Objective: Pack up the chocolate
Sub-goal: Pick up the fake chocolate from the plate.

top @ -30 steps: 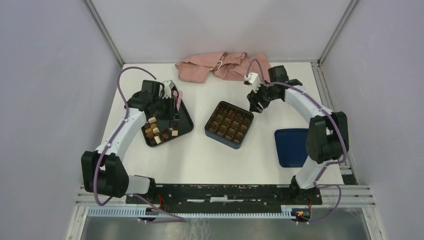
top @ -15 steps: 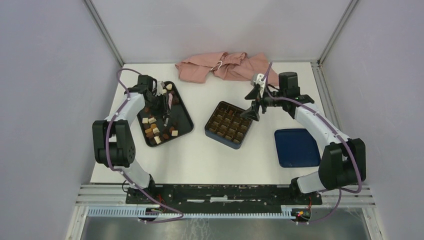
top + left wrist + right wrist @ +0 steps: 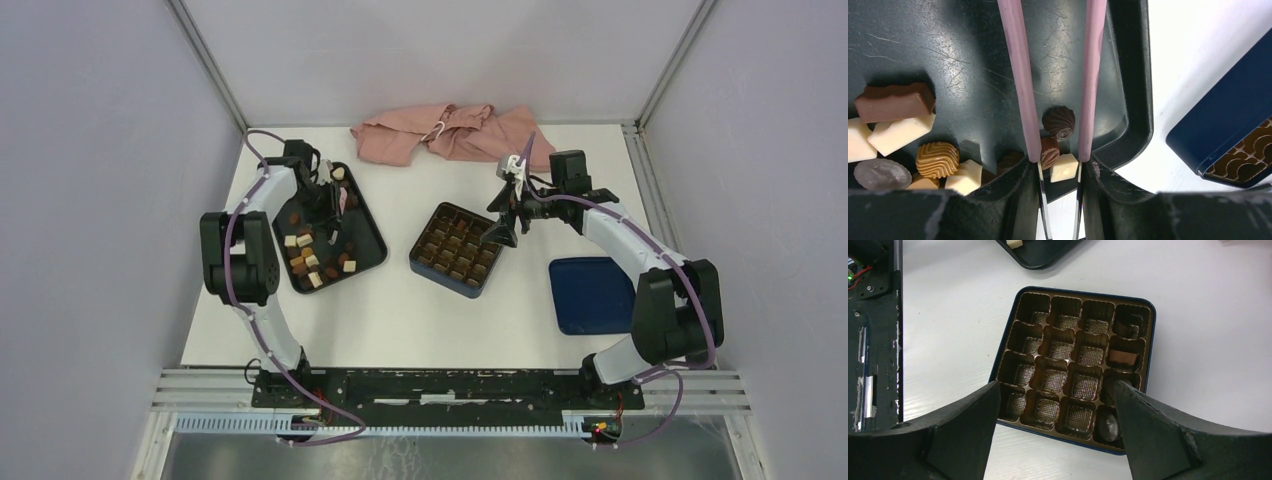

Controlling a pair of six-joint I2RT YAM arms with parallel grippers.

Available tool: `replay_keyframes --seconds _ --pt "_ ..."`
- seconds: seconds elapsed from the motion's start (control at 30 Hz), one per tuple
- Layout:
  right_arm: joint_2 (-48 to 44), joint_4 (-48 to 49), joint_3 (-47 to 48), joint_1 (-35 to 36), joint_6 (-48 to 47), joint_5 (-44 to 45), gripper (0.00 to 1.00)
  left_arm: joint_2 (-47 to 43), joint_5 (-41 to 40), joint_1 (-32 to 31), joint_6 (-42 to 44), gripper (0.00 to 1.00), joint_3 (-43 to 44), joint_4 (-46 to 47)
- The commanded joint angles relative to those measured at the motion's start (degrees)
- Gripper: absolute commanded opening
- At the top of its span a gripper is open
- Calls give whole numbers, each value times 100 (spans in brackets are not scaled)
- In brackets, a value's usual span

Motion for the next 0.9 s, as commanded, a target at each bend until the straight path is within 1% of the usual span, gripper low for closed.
replay_keyframes --seconds 0.0,0.33,0.87 --pt "46 -70 269 -12 -165 -7 88 228 -273 -1 191 39 506 -512" --pt "51 -265 350 -13 -358 -16 88 681 -469 -1 262 40 1079 -901" --pt "157 -399 403 -19 -491 9 87 1254 -291 -200 267 41 1669 -1103"
